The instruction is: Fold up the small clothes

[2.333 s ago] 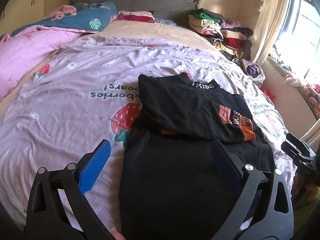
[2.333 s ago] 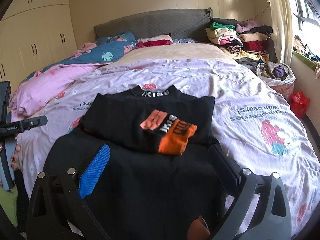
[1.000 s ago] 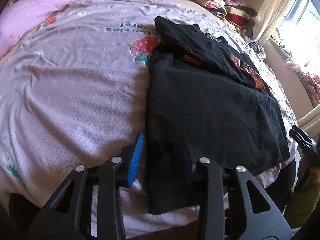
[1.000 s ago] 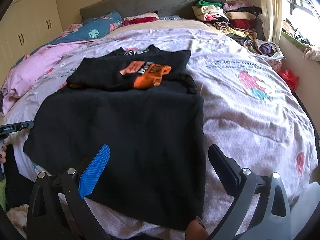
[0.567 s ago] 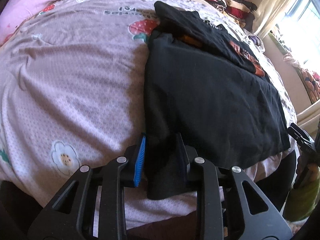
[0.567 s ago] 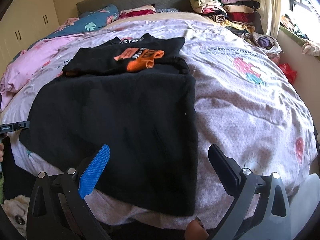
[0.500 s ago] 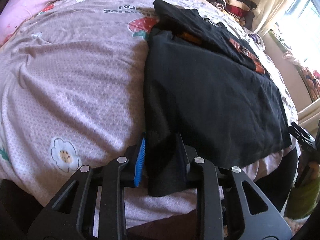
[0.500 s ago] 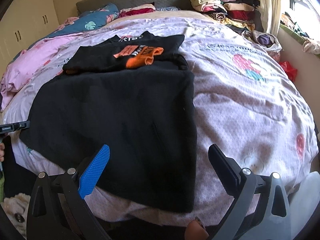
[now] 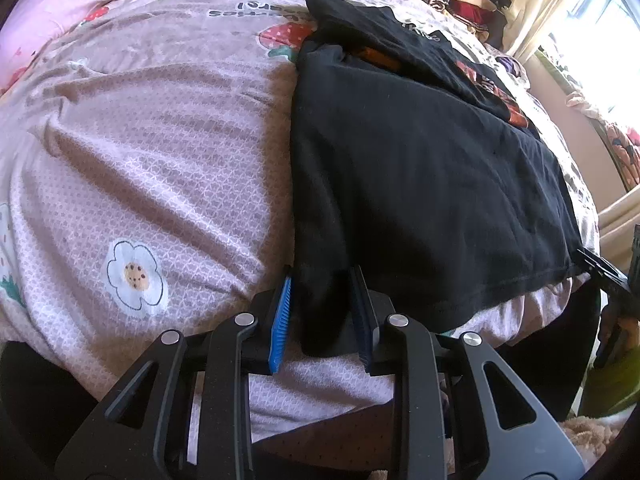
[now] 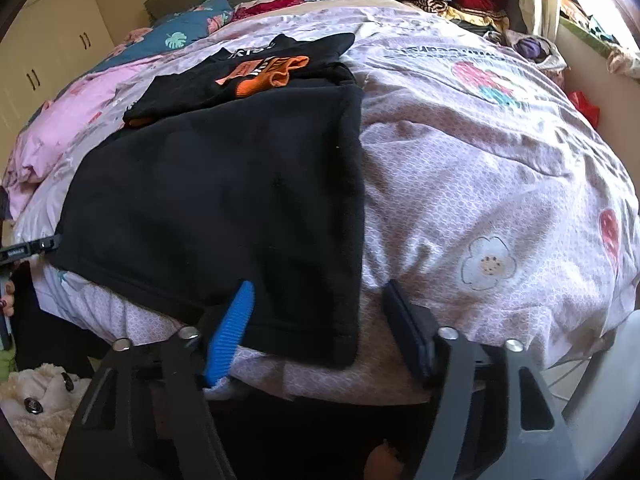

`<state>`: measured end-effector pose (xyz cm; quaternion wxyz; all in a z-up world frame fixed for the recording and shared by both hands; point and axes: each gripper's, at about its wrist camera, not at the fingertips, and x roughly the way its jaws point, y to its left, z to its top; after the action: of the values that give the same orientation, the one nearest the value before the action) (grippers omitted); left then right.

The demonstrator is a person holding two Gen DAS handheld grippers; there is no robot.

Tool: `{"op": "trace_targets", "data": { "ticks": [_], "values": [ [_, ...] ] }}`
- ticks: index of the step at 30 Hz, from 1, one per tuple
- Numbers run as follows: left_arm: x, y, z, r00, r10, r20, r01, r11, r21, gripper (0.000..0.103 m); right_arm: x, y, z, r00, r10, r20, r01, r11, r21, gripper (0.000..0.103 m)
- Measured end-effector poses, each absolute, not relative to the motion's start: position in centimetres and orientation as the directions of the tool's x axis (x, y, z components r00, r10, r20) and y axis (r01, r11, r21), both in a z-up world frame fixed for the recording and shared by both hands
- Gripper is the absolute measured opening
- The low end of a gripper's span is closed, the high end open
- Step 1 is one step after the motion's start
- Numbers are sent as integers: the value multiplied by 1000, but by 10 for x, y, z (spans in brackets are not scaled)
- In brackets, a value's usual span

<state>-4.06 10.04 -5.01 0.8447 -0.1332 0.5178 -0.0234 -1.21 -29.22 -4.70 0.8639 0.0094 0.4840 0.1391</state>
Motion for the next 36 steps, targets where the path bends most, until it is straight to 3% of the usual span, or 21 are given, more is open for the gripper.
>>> {"op": "trace_targets", "data": {
  "ticks": [2, 8, 14, 22, 36],
  "values": [
    [-41, 101, -51, 462, -179, -869, -102, 962, -253, 20, -13, -296, -48, 487, 258, -834, -228, 960, 163, 39],
    [-41, 103, -54, 454, -178, -873, -113, 960, -255, 22, -23, -294, -47, 466, 299, -833, -279, 943, 182, 10],
    [-40, 101, -54, 448, -175, -877, -112, 962, -249, 20, -27, -290, -31, 487, 375, -788, -328, 916, 233, 9],
    [-39, 89, -48, 457, -140, -878, -79, 977, -197, 5, -26, -291, -9, 542, 418, -729, -342, 902, 263, 9],
    [-51, 102, 8, 594, -176, -785, -51, 966, -255, 3, -21, -311, 9, 630, 415, -656, -279, 910, 307, 9]
  ]
}}
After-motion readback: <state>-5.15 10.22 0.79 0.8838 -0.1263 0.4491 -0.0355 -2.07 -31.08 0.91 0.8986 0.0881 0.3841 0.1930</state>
